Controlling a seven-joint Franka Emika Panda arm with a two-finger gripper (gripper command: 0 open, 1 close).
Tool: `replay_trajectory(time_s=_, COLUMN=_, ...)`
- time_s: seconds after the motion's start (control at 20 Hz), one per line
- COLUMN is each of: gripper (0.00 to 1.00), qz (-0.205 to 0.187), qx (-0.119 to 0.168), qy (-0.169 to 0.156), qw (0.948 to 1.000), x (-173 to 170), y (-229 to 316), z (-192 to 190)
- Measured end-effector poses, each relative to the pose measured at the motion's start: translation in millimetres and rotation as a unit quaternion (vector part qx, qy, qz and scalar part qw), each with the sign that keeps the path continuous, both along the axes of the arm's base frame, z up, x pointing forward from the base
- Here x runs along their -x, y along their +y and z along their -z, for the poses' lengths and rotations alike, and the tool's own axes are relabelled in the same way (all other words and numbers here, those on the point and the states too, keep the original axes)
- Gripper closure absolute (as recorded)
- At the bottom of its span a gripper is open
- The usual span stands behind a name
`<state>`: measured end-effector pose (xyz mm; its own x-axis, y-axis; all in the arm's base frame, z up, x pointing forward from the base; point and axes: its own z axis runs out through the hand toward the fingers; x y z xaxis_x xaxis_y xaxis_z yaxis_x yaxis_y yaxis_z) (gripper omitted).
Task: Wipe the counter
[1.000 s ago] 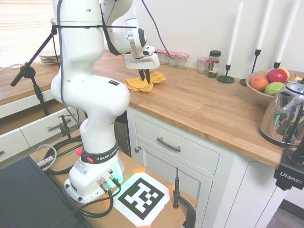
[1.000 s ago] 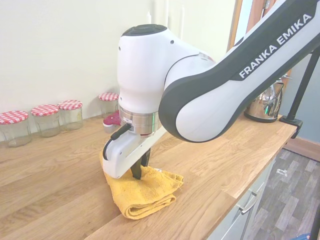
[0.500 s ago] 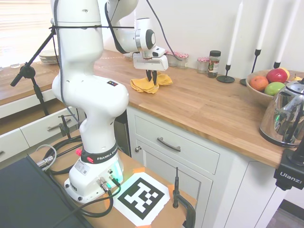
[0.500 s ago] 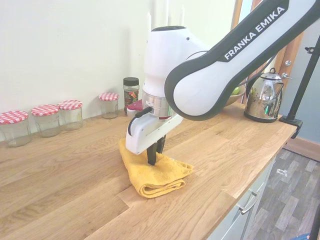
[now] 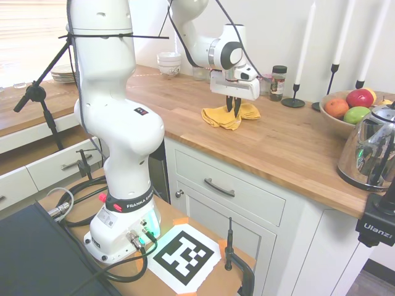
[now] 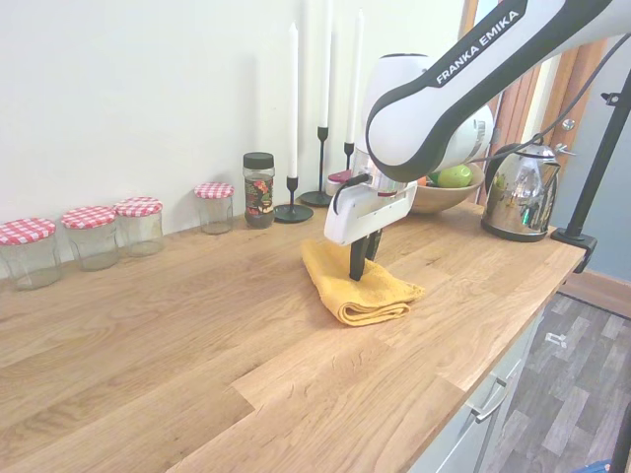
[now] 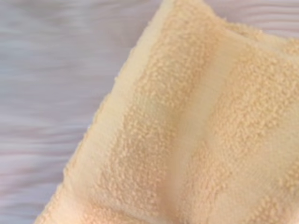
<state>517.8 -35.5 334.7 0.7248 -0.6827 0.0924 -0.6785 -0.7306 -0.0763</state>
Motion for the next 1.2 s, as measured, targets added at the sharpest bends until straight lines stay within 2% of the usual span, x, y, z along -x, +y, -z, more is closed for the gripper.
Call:
replay_trajectory(time_s=0.3, gripper=1.00, qz=0.026, qx=-0.018, qy=-0.001, qw=0.9995, x=-3.0, y=-62.4, z=-8.0)
replay_trajectory(time_s=0.85, gripper=1.00, qz=0.068, qx=-0.057, qy=-0.002, qw=0.9961, x=-2.7, y=-157.1, z=6.4)
replay_trajectory(time_s=1.2, gripper=1.00, qz=0.091, qx=-0.063, qy=-0.002, qw=0.9939, x=7.2, y=-199.0, z=6.2)
